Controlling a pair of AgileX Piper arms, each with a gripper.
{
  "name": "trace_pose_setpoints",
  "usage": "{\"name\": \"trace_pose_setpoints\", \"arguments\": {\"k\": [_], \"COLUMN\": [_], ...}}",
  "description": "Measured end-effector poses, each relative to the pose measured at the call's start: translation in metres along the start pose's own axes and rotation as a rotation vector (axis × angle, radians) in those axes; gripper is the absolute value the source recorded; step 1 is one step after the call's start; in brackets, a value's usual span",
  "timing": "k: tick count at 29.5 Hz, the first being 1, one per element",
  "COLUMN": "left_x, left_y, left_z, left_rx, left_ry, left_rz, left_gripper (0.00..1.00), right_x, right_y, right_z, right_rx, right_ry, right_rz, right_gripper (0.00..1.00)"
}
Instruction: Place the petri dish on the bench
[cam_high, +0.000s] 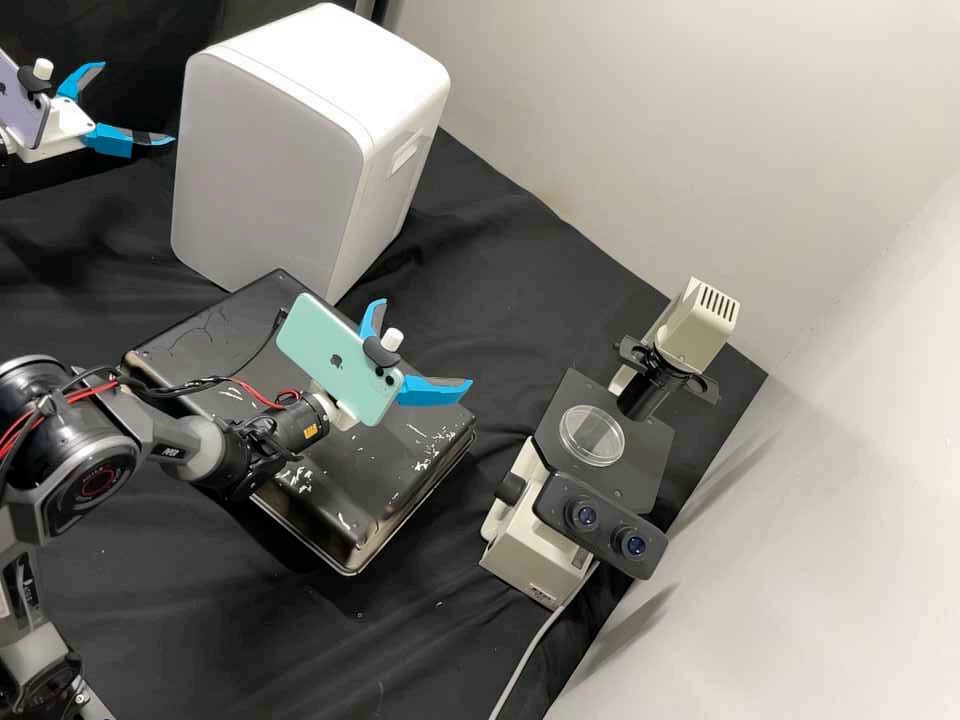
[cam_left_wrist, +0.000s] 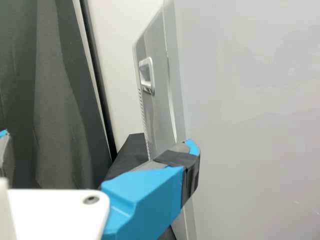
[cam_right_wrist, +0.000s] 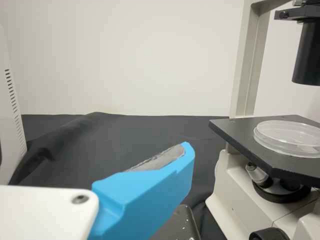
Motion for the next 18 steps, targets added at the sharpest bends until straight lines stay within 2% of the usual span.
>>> {"name": "trace_pose_setpoints", "arguments": {"k": [13, 18], "left_x": [0.0000, -0.0005], "left_y": [0.0000, -0.0015], "left_z": [0.0000, 0.0070], "left_rx": [0.002, 0.009], "left_ry": [0.000, -0.022], "left_rz": [0.000, -0.005], "left_gripper": [1.00, 1.00], "right_x": [0.0000, 0.0000], "right_y": [0.0000, 0.0000], "right_z": [0.0000, 0.0000], "right_rx": [0.000, 0.000], "right_ry": [0.000, 0.000], "right_rz": [0.000, 0.000], "right_gripper": [1.00, 1.00]}}
